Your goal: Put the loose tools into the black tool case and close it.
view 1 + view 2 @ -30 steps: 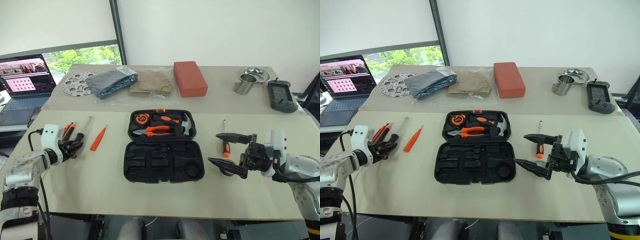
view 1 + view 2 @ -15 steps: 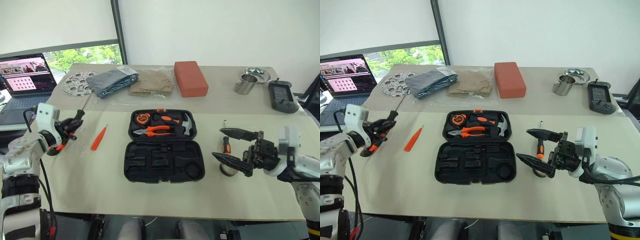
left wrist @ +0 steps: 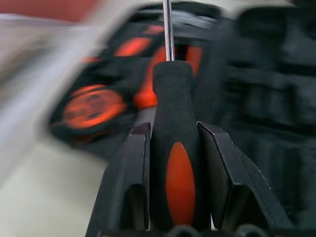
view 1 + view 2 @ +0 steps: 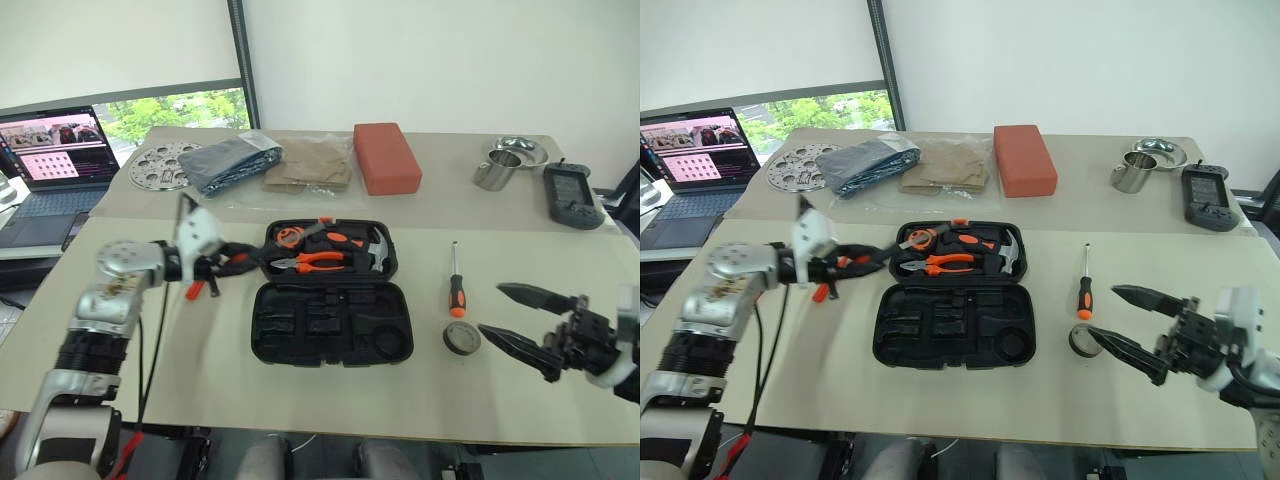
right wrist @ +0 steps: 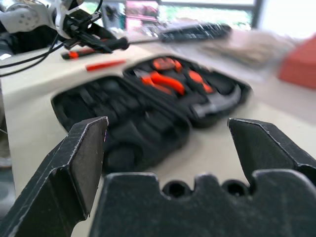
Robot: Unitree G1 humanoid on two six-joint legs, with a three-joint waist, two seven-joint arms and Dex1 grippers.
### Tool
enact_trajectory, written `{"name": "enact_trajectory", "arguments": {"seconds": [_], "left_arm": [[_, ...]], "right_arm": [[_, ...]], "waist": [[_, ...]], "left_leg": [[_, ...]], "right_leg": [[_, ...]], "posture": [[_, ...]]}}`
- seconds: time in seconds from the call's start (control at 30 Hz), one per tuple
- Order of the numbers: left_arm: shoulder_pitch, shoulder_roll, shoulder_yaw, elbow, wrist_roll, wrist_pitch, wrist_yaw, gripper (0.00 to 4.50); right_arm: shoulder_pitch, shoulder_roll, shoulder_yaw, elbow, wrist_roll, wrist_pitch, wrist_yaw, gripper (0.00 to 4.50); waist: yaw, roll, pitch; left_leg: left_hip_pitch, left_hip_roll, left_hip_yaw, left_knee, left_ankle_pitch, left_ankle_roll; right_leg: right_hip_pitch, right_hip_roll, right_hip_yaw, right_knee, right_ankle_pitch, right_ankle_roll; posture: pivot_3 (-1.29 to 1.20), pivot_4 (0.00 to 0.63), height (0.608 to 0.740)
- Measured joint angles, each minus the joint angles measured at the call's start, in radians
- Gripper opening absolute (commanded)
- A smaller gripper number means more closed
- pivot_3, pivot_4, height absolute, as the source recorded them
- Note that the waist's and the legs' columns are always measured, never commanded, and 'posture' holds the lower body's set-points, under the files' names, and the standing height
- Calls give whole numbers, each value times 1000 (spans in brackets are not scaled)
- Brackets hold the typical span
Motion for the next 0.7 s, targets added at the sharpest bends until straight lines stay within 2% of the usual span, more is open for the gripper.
{"name": "enact_trajectory", "arguments": {"seconds": [0.17, 0.33, 0.7], "left_arm": [[-99, -69, -114, 47, 77, -28, -52, 963], [-143, -117, -187, 173, 157, -57, -56, 963], [-169, -120, -206, 194, 216, -72, -74, 963]], "right_arm": [[88, 24, -73, -19, 1, -6, 17, 4500], [124, 92, -123, -42, 20, -36, 7, 4500], [166, 128, -145, -130, 39, -48, -48, 4500]], "waist": [[-12, -2, 1], [-16, 1, 2], [-11, 2, 2]], "left_leg": [[-1, 1, -1, 3, 0, 0], [-1, 1, -3, 3, 0, 0], [-2, 1, -4, 8, 0, 0]], "right_leg": [[1, 7, 3, 0, 0, 0], [0, 9, 3, 2, 0, 0], [0, 8, 3, 3, 0, 0]], "posture": [[0, 150, 740], [0, 150, 740], [0, 150, 740]]}}
